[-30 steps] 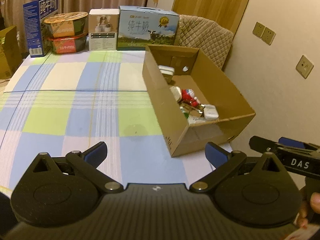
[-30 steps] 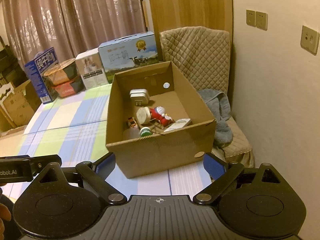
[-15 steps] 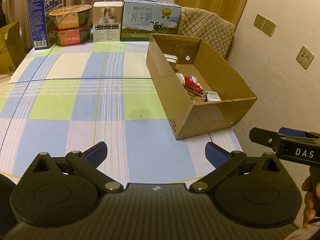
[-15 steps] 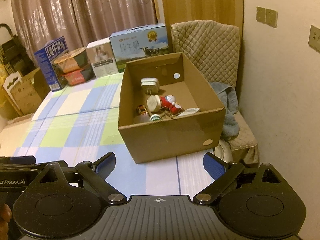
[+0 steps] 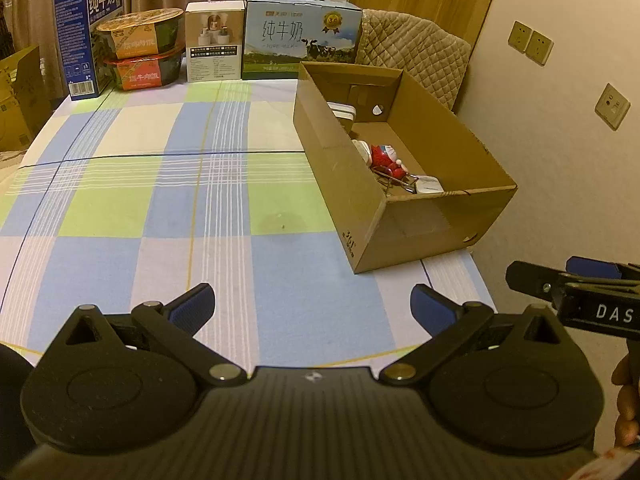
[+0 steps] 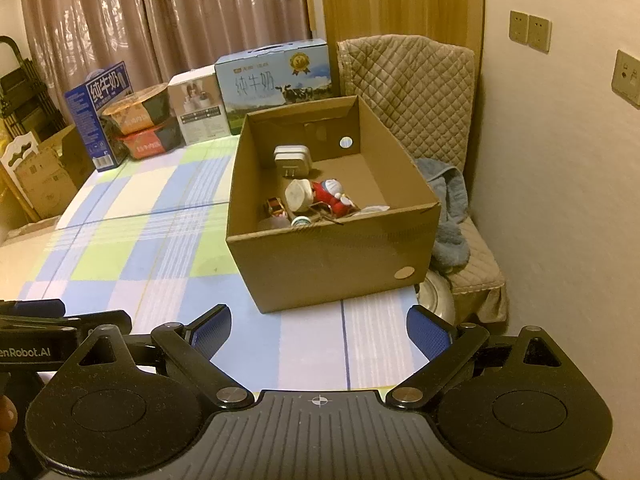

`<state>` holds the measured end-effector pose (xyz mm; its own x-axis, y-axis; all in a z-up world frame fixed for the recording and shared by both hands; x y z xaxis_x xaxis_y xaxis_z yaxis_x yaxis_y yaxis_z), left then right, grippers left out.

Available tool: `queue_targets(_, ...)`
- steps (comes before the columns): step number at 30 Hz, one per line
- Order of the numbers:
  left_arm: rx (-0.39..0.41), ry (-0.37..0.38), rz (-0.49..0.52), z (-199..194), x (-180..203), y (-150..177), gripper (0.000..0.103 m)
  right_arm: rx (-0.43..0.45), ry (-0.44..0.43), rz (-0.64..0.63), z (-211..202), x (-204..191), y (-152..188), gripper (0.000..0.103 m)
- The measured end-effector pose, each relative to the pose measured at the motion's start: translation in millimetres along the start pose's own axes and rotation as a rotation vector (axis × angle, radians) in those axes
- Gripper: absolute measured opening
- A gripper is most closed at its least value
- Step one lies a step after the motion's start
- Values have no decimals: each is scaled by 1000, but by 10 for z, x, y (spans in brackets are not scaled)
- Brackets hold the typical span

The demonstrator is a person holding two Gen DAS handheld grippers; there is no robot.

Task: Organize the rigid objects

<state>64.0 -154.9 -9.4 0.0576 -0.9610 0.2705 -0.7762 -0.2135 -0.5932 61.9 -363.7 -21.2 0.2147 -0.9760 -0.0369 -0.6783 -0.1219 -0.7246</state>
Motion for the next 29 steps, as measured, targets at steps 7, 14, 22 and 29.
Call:
queue_targets(7,4,-5,-4,2,-5,-6,103,1,-1,-2,9,-12,-10,92)
queue_targets(14,3,-2,-6,0,3,-4,103,-3,-1,0,10,-9,-25,92)
queue_targets(22,2,0,-9,5,19,3,103,-4,0,3,8,-8,-26,92)
queue_targets(29,17,9,-17,9,11,11,103,-5,-2,5,3,-5,-29,92)
Point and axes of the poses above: each gripper's, at about its wrist camera, not at the fingertips, and z roughly the way its jaws point, x to its right, y to its underside, the point moved 7 cm from there along z, roughly the way its jaws point, and after that the axes turned 10 degrees about -z, right-handed, at the moved point
